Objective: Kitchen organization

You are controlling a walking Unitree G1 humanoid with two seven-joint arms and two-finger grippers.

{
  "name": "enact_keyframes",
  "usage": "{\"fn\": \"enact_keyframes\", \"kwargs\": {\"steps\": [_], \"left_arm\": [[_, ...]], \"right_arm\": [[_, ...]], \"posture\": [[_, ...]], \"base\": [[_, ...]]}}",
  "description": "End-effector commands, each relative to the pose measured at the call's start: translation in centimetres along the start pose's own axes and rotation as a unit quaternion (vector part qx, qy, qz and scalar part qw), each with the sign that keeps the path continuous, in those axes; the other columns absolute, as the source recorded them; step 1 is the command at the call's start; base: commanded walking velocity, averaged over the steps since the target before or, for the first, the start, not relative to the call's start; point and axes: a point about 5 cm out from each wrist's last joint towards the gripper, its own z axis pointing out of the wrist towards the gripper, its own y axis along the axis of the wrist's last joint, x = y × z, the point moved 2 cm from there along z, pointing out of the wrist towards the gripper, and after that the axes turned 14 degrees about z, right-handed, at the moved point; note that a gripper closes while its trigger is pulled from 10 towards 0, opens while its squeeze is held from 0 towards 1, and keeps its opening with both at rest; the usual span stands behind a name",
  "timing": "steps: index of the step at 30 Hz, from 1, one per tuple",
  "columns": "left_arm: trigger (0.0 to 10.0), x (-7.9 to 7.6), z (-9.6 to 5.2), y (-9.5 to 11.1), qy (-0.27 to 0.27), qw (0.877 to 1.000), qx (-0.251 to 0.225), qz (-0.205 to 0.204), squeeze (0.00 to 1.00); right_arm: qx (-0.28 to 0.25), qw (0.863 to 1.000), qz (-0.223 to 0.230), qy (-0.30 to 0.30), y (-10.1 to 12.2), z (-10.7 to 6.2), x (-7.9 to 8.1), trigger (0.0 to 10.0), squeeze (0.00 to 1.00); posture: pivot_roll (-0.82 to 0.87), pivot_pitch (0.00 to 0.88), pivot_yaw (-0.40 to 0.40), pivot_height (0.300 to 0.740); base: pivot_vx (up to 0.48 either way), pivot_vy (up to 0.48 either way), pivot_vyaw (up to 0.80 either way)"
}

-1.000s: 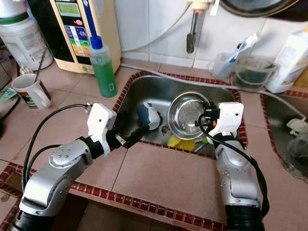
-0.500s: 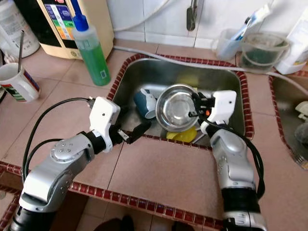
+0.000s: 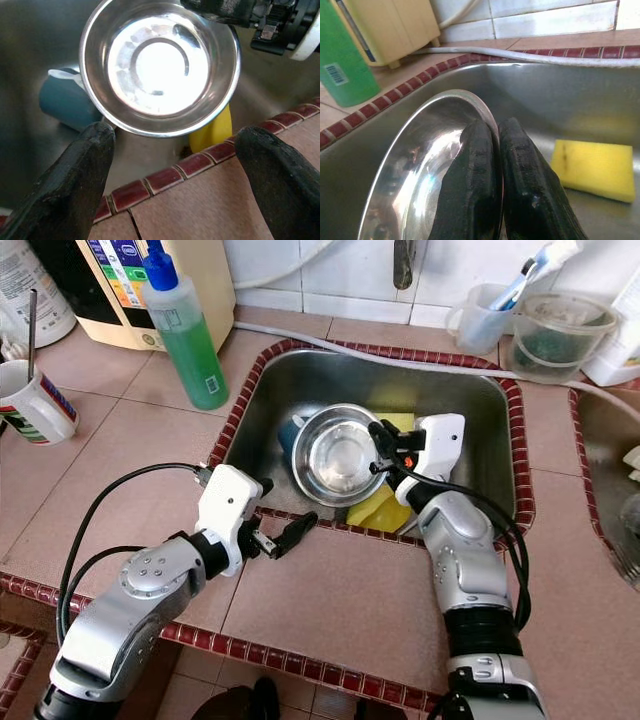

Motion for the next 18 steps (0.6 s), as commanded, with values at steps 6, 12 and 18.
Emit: {"fn": "enact_keyframes", "kwargs": {"steps": [6, 12, 18], "left_arm": [[10.0, -0.02, 0.03, 1.00, -0.001, 1.000, -0.020, 0.000, 0.00], [10.0, 0.08, 0.13, 1.33, -0.006, 1.000, -0.026, -0.001, 0.00], [10.0, 0.51, 0.33, 1.38, -0.002, 1.000, -0.028, 0.004, 0.00]], "right_arm": [[0.009, 1.000, 0.018, -0.009, -1.01, -0.66, -0.71, 10.0, 1.00], [0.004, 1.000, 0.020, -0.014, -0.89, -0.82, -1.05, 10.0, 1.00], [-0.007, 1.000, 0.023, -0.017, -0.54, -0.64, -1.09, 10.0, 1.00]], "posture": [[0.04, 0.248, 0.068, 0.740], [0.04, 0.246, 0.075, 0.740], [0.04, 0.235, 0.078, 0.740]], "base": [[0.000, 0.000, 0.00], [0.000, 0.000, 0.00], [0.000, 0.000, 0.00]]}}
